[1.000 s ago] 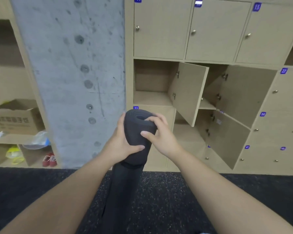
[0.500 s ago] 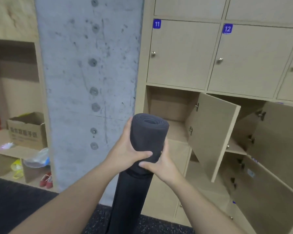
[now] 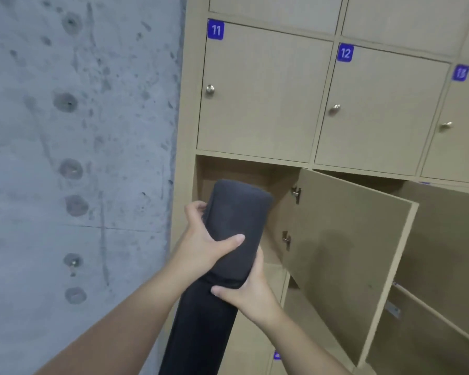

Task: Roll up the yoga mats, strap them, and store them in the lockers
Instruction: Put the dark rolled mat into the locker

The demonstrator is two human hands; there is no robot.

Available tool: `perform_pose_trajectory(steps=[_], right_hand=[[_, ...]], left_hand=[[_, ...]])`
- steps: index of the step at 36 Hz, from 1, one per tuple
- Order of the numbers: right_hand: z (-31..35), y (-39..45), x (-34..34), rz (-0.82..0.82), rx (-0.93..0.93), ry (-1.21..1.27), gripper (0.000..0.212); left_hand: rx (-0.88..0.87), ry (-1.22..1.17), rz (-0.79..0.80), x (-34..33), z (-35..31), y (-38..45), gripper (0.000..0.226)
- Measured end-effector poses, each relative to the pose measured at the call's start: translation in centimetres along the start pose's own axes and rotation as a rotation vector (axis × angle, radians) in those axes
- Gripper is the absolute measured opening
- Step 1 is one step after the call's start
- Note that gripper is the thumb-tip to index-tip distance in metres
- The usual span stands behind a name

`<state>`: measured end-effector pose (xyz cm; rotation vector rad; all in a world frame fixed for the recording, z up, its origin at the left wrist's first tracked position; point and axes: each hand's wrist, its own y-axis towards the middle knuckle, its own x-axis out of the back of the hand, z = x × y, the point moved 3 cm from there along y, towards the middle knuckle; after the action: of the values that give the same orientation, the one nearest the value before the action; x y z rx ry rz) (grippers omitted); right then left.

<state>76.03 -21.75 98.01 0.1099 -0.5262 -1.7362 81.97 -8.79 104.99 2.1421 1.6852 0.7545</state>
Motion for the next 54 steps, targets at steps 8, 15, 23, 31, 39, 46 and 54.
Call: perform_pose_trajectory(steps=[8, 15, 23, 31, 39, 46, 54], right_hand=[[-3.7, 9.3, 2.1, -0.267, 0.006, -0.065, 0.108], [-8.5, 16.1, 5.0, -0.367, -0.022, -0.122, 0.113], [-16.1, 25.6, 8.4, -0.386, -0.083, -0.073, 0.107], [-23.0, 35.9, 12.2, -0.44, -0.195, 0.044, 0.098], [-28.4, 41.2, 12.7, -0.334, -0.323, 0.054, 0.067], [-31.4, 38.6, 13.4, -0.221, -0.446, -0.138, 0.064], [-32.6, 35.0, 13.8, -0.099, -0.553, -0.323, 0.053]], left_hand=[[-0.065, -0.073, 0.259, -2.3, 5.2, 11.3, 0.069], [-0.037, -0.081, 0.386, -6.5, 12.9, 15.7, 0.079], [0.097, -0.027, 0.428, -11.3, 25.1, 20.0, 0.062], [0.231, 0.134, 0.462, -15.7, 31.0, 26.4, 0.101], [0.399, 0.057, 0.393, -19.1, 36.1, 28.2, 0.117], [0.518, -0.112, 0.33, -21.6, 37.9, 30.7, 0.107], [0.523, 0.161, 0.376, -23.1, 38.7, 32.7, 0.059]])
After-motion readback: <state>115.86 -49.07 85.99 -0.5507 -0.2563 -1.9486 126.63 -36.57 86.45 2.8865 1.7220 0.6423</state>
